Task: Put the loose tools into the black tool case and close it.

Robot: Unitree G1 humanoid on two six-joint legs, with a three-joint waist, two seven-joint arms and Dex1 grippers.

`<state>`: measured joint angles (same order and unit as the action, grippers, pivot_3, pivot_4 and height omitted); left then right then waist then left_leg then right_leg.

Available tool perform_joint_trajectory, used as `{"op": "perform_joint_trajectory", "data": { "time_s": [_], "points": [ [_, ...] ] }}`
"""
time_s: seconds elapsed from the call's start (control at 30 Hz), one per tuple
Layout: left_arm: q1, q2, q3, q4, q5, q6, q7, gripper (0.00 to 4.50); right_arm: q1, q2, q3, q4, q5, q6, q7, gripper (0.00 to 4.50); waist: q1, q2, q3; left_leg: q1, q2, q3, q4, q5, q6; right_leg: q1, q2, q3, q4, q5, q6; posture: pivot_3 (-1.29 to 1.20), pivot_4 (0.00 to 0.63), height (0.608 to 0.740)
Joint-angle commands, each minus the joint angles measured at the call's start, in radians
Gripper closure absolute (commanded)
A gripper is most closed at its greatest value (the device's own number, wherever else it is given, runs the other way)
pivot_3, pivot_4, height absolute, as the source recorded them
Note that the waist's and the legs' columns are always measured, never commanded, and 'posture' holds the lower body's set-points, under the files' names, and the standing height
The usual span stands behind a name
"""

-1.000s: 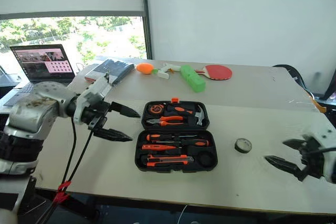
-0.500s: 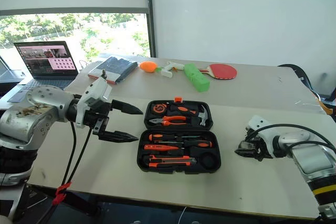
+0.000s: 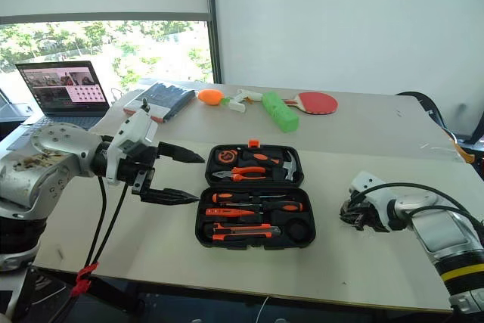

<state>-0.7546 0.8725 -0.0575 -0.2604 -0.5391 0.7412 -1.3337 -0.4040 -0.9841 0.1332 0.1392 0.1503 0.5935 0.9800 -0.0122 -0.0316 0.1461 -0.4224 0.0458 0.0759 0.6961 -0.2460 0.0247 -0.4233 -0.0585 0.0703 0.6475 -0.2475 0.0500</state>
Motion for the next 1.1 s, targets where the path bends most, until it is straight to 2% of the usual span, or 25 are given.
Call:
{"op": "perform_joint_trajectory", "data": {
  "time_s": [0.03, 0.13, 0.23, 0.33, 0.47, 0.63, 1.1],
  "points": [
    [-0.036, 0.0, 0.007, 0.001, -0.01, -0.015, 0.007, 0.0, 0.015, -0.015, -0.052, -0.011, -0.002, -0.027, 0.001, 4.47, 0.0, 0.0, 0.0, 0.0, 0.0, 0.0, 0.0, 0.0, 0.0, 0.0, 0.0, 0.0, 0.0, 0.0, 0.0, 0.0, 0.15, 0.736],
    [-0.039, -0.001, 0.006, 0.002, -0.01, -0.015, 0.01, 0.0, 0.015, -0.031, -0.092, -0.057, 0.035, -0.03, 0.038, 4.47, 0.001, 0.0, 0.0, 0.0, 0.0, 0.0, 0.0, 0.0, 0.0, 0.0, 0.0, 0.0, 0.0, 0.0, 0.0, 0.0, 0.15, 0.736],
    [-0.027, 0.009, 0.0, -0.003, -0.004, -0.021, 0.006, 0.0, -0.019, -0.033, -0.158, -0.266, 0.204, 0.041, 0.151, 4.47, -0.001, 0.003, 0.002, 0.0, 0.0, 0.0, 0.0, 0.0, 0.0, 0.0, 0.0, 0.0, 0.0, 0.0, 0.0, 0.0, 0.15, 0.736],
    [-0.024, 0.012, -0.008, 0.001, 0.002, -0.028, 0.002, 0.0, -0.027, -0.039, -0.135, -0.414, 0.258, 0.088, 0.191, 4.47, -0.008, 0.004, 0.003, 0.001, 0.002, -0.001, -0.001, 0.0, 0.0, 0.0, 0.002, 0.001, 0.001, 0.0, -0.001, 0.0, 0.15, 0.736],
    [-0.032, 0.004, -0.023, 0.012, 0.01, -0.037, 0.004, 0.0, -0.017, -0.024, -0.026, -0.52, 0.224, 0.091, 0.177, 4.47, 0.002, 0.003, 0.003, 0.0, 0.002, -0.002, 0.0, 0.0, 0.0, 0.001, 0.002, -0.002, 0.0, 0.0, -0.002, 0.0, 0.15, 0.736],
    [-0.037, 0.007, -0.032, 0.017, 0.013, -0.045, 0.004, 0.0, -0.011, 0.002, 0.073, -0.516, 0.155, 0.079, 0.136, 4.47, 0.008, 0.003, 0.004, -0.001, 0.001, -0.001, 0.001, 0.0, 0.0, 0.0, 0.0, -0.001, 0.0, 0.0, -0.001, 0.0, 0.15, 0.736],
    [-0.029, 0.019, -0.027, 0.02, 0.015, -0.058, 0.004, 0.0, 0.044, -0.01, 0.153, -0.532, 0.062, 0.072, 0.135, 4.47, 0.006, 0.003, 0.004, 0.0, 0.001, -0.001, 0.001, 0.0, 0.0, 0.0, 0.001, -0.001, 0.0, 0.0, -0.001, 0.0, 0.15, 0.736]
  ]
}}
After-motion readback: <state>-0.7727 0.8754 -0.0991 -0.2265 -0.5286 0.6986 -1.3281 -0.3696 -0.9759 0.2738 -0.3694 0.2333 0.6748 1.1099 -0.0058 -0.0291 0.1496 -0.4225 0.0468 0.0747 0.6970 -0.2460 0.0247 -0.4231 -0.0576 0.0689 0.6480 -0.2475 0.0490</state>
